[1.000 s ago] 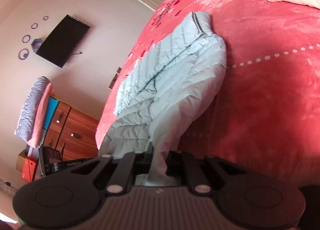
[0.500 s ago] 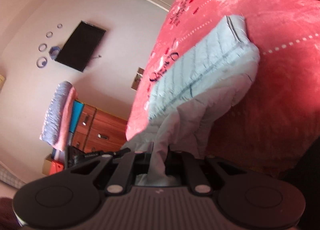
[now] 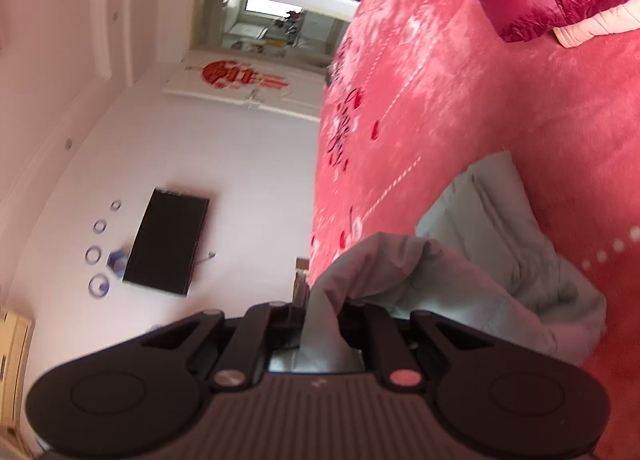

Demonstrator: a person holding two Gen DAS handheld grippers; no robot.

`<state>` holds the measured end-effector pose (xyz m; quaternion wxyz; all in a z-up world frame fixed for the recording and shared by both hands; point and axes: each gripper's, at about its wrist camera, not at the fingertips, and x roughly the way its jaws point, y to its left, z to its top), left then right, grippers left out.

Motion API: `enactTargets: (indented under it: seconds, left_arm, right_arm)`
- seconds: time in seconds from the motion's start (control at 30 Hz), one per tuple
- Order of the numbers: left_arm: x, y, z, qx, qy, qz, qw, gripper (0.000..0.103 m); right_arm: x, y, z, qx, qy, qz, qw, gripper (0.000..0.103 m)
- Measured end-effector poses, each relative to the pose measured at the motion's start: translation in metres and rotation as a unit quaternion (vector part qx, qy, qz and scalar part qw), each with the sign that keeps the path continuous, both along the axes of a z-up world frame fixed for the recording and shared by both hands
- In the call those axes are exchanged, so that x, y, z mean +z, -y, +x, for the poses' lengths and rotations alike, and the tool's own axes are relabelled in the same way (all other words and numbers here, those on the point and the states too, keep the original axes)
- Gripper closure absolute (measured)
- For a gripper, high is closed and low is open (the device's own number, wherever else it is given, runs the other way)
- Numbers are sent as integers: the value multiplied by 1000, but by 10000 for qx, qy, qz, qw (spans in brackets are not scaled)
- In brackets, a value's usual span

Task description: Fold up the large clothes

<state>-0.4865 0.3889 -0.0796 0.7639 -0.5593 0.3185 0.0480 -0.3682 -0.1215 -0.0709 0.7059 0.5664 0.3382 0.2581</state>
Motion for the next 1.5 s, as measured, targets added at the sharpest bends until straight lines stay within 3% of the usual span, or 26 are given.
enactTargets:
  seconds: [0.27,0.37,0.47,0.53,0.63,0.77,0.9,0.97,1.07,1.17,1.4,1.5]
  left_arm:
    - [-41,-24,38,559,-410,6,9976,98]
    - [-43,-27,44,591,-446,204,9971,98]
    - [-41,-25,42,549,-358,410,9970,97]
    - [-35,-23,36,535,-325,611,9962,97]
    - [-25,-18,27,544,-263,1044,9927,95]
    - [-6,-7,10,418,-111,1679,9848,92]
    - [12,30,11,-243,9,2572,9661,78]
    - [16,58,20,-739,142,2989,9513,73]
    - [12,96,38,-1343,347,3373,9311,72]
    - [3,128,58,-1823,452,3664,9113,72]
    - [-17,163,91,-2353,751,4566,8547,71]
    - [-27,160,104,-2331,694,4805,8426,69]
  right_arm:
    - [-44,-8,51,-321,-197,230,9990,95]
    - [-61,-8,58,-348,-211,396,9984,92]
    - [-70,-5,59,-373,-148,370,9985,71]
    - [-69,-4,59,-399,0,177,9990,51]
    - [-65,-2,60,-354,259,51,9990,35]
    - [-50,2,53,-384,689,-368,9962,24]
    - [-28,-3,44,-373,1229,-1125,9853,14]
    - [-14,-15,37,-263,1537,-1709,9729,11]
    - [1,-46,22,101,2084,-2715,9396,9]
    - [2,-78,7,429,2437,-3419,9066,9]
    - [-24,-138,-3,1168,2769,-4464,8429,10]
    - [-37,-160,1,1315,2911,-4947,8082,10]
